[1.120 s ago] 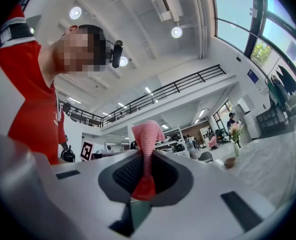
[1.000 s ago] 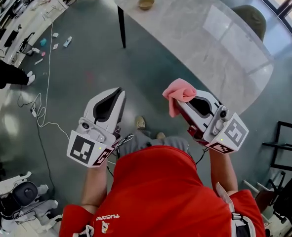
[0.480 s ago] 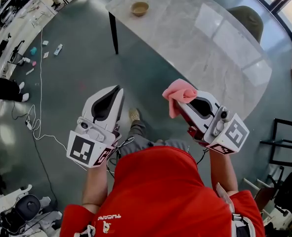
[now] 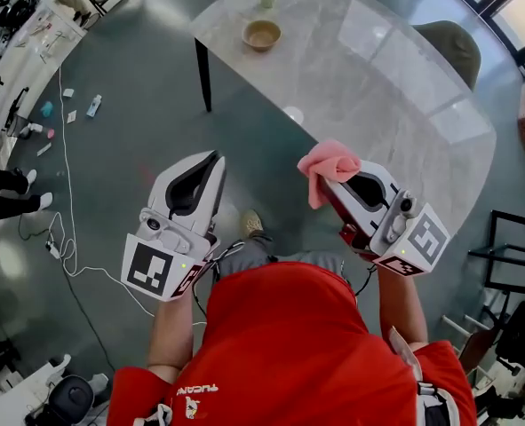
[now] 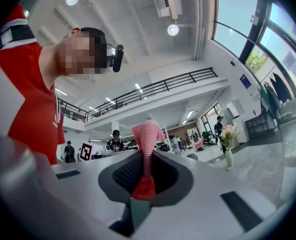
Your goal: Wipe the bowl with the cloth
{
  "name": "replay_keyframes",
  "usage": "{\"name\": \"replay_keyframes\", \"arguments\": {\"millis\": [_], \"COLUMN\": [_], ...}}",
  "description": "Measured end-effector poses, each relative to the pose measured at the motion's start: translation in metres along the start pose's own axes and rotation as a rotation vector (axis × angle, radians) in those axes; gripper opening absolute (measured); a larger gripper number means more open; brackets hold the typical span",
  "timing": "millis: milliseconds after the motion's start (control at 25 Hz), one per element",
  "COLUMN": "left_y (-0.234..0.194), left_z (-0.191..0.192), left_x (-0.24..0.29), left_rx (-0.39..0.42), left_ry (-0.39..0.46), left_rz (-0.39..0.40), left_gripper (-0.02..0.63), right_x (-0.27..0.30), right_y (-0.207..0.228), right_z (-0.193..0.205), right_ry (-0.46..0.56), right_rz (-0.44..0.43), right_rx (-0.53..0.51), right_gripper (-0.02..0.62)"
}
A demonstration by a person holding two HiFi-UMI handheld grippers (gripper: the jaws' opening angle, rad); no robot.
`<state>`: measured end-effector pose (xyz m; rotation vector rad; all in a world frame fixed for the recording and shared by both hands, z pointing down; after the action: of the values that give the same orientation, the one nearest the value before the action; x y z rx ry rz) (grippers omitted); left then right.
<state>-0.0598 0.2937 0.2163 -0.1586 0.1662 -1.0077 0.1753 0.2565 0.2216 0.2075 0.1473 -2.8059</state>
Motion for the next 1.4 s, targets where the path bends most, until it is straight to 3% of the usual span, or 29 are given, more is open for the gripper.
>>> {"name": "replay_keyframes", "arguments": {"millis": [520,960,1400], "left_y": [-0.133,-0.162,-0.195], "left_z": [-0.016,-0.02,-0.03], "left_x": [0.036,0.061,0.112], "left_rx": [-0.001,-0.005,0.031], "left_ry": [-0.034,-0.023,-0.021], "left_rz": [0.086,0.106,0.09], "left_gripper": [0.005,0.005,0.005], "right_x": [0.099,0.121,0.149], "right_y": [0.057,0.089,0.16], "right_z": [0.019,0.021,0.028], "right_ry": [-0.033,-0.067,-0.045], "right_rz": [0.129,0.14,0.114], "right_rx": [-0.024,-0.034,-0.058], "right_gripper": [0.021,0.021,0.021]}}
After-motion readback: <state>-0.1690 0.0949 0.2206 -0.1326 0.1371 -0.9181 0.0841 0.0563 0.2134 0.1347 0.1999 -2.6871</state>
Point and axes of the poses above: the fingertips, and each gripper's own axes: x forward along the fingers, y to its right, z out of its underside, the point moved 7 cm from there along -x, backward along the fingers, and after that the axes turned 15 degrees about -x, right-handed, at the moved point
